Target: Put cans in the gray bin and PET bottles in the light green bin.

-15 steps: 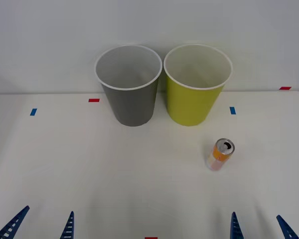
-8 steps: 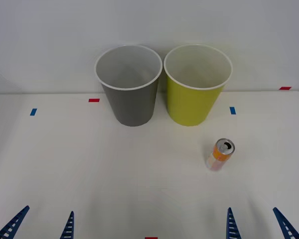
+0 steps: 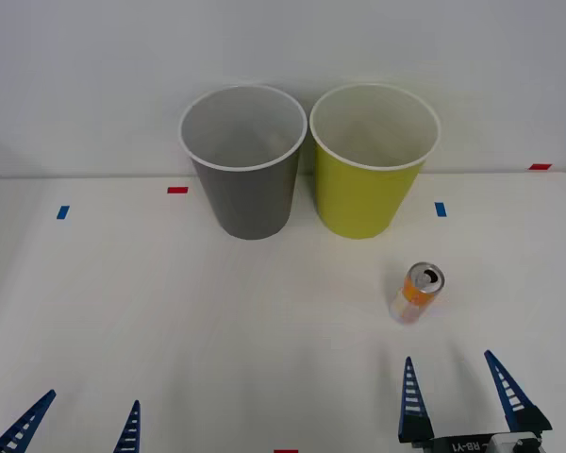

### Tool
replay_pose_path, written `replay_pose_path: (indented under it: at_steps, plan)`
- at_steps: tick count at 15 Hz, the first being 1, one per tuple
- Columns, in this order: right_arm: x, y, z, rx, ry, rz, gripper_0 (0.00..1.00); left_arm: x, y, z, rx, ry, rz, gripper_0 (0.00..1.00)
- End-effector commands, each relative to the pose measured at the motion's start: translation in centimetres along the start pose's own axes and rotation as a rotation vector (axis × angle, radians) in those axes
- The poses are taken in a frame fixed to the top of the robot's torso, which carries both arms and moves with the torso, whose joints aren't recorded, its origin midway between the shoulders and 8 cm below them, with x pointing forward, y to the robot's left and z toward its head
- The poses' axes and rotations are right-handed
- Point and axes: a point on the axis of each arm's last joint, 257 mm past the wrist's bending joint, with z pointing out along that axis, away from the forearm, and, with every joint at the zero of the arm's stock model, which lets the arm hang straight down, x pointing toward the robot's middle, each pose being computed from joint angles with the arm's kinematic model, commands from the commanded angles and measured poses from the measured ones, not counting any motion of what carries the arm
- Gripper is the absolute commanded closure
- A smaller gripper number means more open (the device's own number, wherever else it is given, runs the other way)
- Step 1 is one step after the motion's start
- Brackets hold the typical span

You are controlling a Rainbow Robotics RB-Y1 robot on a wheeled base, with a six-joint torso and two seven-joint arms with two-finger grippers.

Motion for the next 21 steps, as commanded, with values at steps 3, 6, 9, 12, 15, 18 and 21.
replay_pose_path:
  at_steps: [3, 6, 9, 12, 15, 18, 21]
  plan:
    - [0.6, 0.2, 3.3, -0.003, 0.026, -0.033, 0.00, 0.0, 0.0, 0.0, 0.000, 0.000, 0.000, 0.00]
    - [0.8, 0.4, 5.1, -0.005, 0.022, -0.030, 0.00, 0.0, 0.0, 0.0, 0.000, 0.000, 0.000, 0.00]
    - [0.9, 0.0, 6.8, -0.002, 0.001, -0.048, 0.00, 0.0, 0.0, 0.0, 0.000, 0.000, 0.000, 0.00]
    - [1.3, -0.1, 8.8, -0.001, -0.011, -0.048, 0.00, 0.0, 0.0, 0.0, 0.000, 0.000, 0.000, 0.00]
    - [1.3, 0.1, 10.7, -0.003, -0.026, -0.040, 0.00, 0.0, 0.0, 0.0, 0.000, 0.000, 0.000, 0.00]
    - [1.1, 0.1, 12.3, -0.003, -0.017, -0.030, 0.00, 0.0, 0.0, 0.0, 0.000, 0.000, 0.000, 0.00]
    - [1.0, 0.2, 13.1, -0.005, -0.015, -0.020, 0.00, 0.0, 0.0, 0.0, 0.000, 0.000, 0.000, 0.00]
